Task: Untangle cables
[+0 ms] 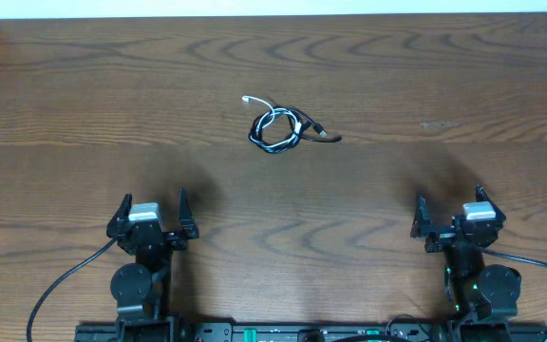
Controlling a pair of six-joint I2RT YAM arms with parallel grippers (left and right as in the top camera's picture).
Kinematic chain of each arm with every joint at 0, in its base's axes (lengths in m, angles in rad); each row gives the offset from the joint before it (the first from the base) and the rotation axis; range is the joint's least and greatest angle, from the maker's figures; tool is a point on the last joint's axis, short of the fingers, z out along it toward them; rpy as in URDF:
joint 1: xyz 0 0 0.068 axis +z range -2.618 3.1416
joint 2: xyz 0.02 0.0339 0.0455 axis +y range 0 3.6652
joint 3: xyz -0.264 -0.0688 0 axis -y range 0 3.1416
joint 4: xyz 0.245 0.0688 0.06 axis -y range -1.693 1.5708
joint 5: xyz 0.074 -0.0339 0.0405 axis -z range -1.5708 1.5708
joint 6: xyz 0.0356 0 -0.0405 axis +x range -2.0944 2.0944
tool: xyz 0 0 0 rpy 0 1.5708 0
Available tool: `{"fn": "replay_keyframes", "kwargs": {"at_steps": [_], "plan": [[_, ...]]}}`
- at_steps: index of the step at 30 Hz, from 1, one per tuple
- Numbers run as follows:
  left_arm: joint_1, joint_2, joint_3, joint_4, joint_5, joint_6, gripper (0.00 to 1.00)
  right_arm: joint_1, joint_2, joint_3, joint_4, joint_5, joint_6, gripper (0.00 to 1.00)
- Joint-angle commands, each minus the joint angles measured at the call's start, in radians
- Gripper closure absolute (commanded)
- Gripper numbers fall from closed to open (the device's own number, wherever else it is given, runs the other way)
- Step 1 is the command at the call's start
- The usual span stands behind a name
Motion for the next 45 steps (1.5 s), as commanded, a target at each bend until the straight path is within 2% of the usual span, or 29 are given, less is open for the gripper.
{"fn": "replay_keyframes", "kwargs": {"at_steps": [1,32,35,45], "plan": [[-0.004,-0.01,-0.015,-0.035,-0.002,0.017,0.04,0.008,-0.002,-0.002,-0.003,-0.007,0.013,0.01],[-0.004,-0.008,-0.014,-0.038,-0.002,0.017,0.04,0.008,-0.002,-0.002,-0.003,-0.007,0.013,0.01],[-0.004,-0.007,-0.014,-0.038,-0.002,0.017,0.04,0.008,-0.002,-0.002,-0.006,0.029,-0.029,0.01],[-0.004,-0.007,-0.014,-0.038,-0.002,0.017,0.04,0.008,-0.002,-0.002,-0.006,0.026,-0.028,0.01]]}}
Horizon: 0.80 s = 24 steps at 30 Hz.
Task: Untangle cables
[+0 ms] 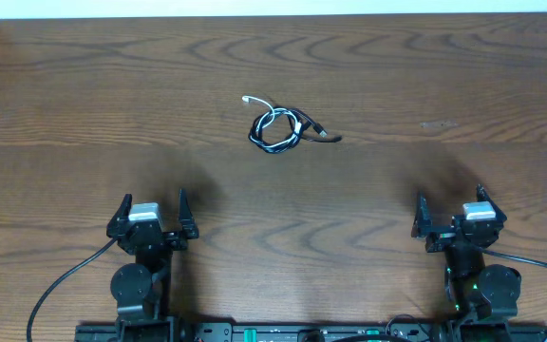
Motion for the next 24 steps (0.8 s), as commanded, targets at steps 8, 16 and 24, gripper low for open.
{"fn": "replay_keyframes", "kwargs": {"at_steps": [8,16,24], "plan": [[-0.004,-0.007,-0.014,-0.037,-0.002,0.017,0.04,0.008,-0.002,-0.002,-0.002,0.013,-0.015,0.01],[-0.003,-0.007,-0.014,-0.042,-0.037,0.018,0.03,0.008,-0.002,-0.002,0.004,-0.043,0.034,0.01],[-0.003,0.022,0.029,-0.089,0.052,0.017,0.04,0.008,-0.001,0.006,0.037,-0.169,0.148,0.01]]}}
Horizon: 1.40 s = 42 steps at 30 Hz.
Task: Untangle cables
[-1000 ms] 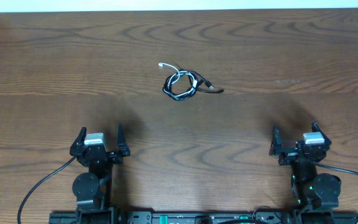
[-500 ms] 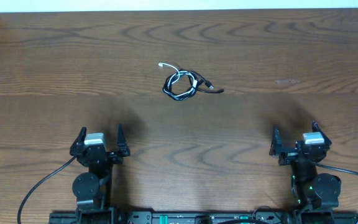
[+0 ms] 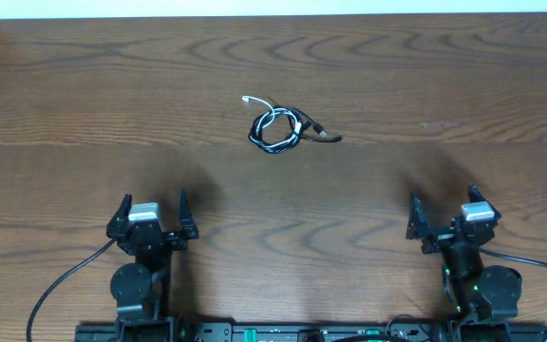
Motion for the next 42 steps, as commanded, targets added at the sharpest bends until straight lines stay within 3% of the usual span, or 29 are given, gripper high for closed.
{"fn": "replay_keyframes", "kwargs": {"at_steps": [1,9,18,31,35,39,42], "plan": [[-0.003,0.034,0.027,-0.067,0.067,0.017,0.04,0.008,0.0,0.014,0.01,-0.066,0.071,0.01],[-0.004,0.32,0.283,-0.154,0.157,0.017,0.03,0.005,0.148,0.171,0.006,-0.066,0.072,0.01],[-0.019,0.793,0.792,-0.428,0.241,-0.025,0.04,0.005,0.565,0.499,-0.081,-0.066,0.072,0.01],[-0.28,1.352,1.347,-0.705,0.241,-0.033,0.04,0.005,1.099,0.977,-0.389,-0.258,0.06,0.01],[-0.315,1.487,1.443,-0.727,0.253,-0.059,0.04,0.005,1.189,1.082,-0.486,-0.302,0.006,0.01],[-0.325,1.565,1.444,-0.65,0.367,-0.063,0.04,0.005,1.22,1.096,-0.467,-0.29,0.005,0.01],[-0.325,1.6,1.444,-0.678,0.492,-0.097,0.04,0.005,1.225,1.095,-0.469,-0.299,0.006,0.01]]}}
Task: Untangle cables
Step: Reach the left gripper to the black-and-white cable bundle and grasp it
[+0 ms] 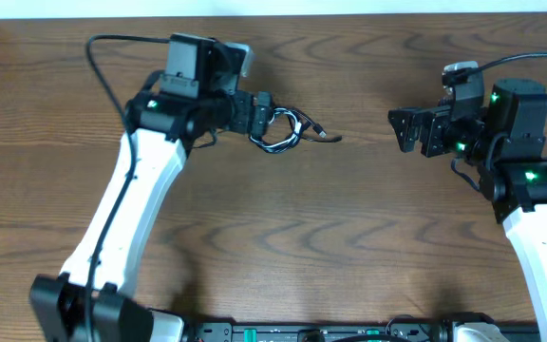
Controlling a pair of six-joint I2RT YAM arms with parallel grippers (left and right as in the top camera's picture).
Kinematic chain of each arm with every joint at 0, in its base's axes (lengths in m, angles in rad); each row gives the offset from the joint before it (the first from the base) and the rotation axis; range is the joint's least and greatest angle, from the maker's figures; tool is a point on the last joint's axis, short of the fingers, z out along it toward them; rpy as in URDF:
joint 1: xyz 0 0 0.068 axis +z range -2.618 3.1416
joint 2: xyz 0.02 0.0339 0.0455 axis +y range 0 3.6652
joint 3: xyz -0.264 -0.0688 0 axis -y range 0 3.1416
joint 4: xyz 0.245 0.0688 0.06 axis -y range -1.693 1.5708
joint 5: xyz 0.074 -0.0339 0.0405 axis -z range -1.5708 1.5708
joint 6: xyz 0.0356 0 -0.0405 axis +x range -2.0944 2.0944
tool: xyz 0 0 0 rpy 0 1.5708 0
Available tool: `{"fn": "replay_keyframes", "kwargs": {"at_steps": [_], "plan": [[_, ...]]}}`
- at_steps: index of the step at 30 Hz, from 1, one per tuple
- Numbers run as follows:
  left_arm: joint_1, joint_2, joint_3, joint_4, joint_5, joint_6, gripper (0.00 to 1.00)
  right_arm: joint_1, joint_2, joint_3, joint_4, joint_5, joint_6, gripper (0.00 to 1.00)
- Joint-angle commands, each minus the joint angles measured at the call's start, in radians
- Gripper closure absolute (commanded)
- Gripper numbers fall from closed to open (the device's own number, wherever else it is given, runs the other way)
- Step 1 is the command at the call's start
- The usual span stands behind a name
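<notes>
A small tangle of black and white cables (284,132) lies on the wooden table (283,247), left of centre toward the back. A black plug end (327,136) sticks out on its right side. My left gripper (265,111) has reached over the tangle's upper left edge and covers the white end there. From above its jaws cannot be made out. My right gripper (400,131) hangs to the right of the tangle, about a hand's width away, open and holding nothing.
The white left arm (136,190) runs diagonally from the front left to the tangle. The right arm (530,199) stands along the right edge. A pale wall strip (273,8) borders the table's far edge.
Both arms have left their rest spots at the front edge. The left gripper is now at the tangle's upper left. The right gripper is now out to the tangle's right.
At the first two moments both arms were parked at the front edge with open grippers, and the tangle lay untouched. Then the right gripper had shifted slightly left. Now both arms are extended toward the tangle, which lies where it was.
</notes>
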Motion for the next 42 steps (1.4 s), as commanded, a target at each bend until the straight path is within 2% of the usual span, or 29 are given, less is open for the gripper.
{"fn": "replay_keyframes", "kwargs": {"at_steps": [1,9,14,17,24,25,26,27,29,36,42], "plan": [[-0.003,0.029,0.023,-0.024,0.157,-0.036,0.03,0.006,0.005,0.021,-0.001,-0.03,-0.014,0.01],[-0.003,0.086,0.023,0.052,0.129,-0.069,0.04,0.007,0.012,0.019,-0.029,-0.046,-0.013,0.01],[-0.003,0.161,0.023,0.056,-0.058,-0.365,0.04,0.007,0.034,0.019,-0.031,-0.016,-0.013,0.01],[-0.004,0.22,0.023,0.061,-0.134,-0.45,0.04,0.007,0.053,0.019,-0.031,-0.016,-0.013,0.01],[-0.005,0.319,0.023,0.079,-0.131,-0.451,0.04,0.007,0.097,0.019,-0.05,-0.016,-0.012,0.01],[-0.005,0.327,0.023,0.08,-0.135,-0.451,0.06,0.007,0.101,0.019,-0.053,-0.017,-0.012,0.01],[-0.005,0.337,0.023,0.087,-0.134,-0.452,0.23,0.007,0.106,0.019,-0.053,-0.017,-0.012,0.01],[-0.008,0.352,0.023,0.096,-0.135,-0.452,0.33,0.007,0.11,0.019,-0.053,-0.017,-0.012,0.01],[-0.013,0.381,0.023,0.109,-0.139,-0.452,0.39,0.007,0.114,0.019,-0.053,-0.017,-0.012,0.01],[-0.032,0.494,0.023,0.136,-0.206,-0.504,0.43,0.007,0.114,0.019,-0.056,-0.017,-0.012,0.02],[-0.041,0.511,0.023,0.128,-0.244,-0.568,0.43,0.007,0.114,0.019,-0.056,-0.017,-0.011,0.03]]}}
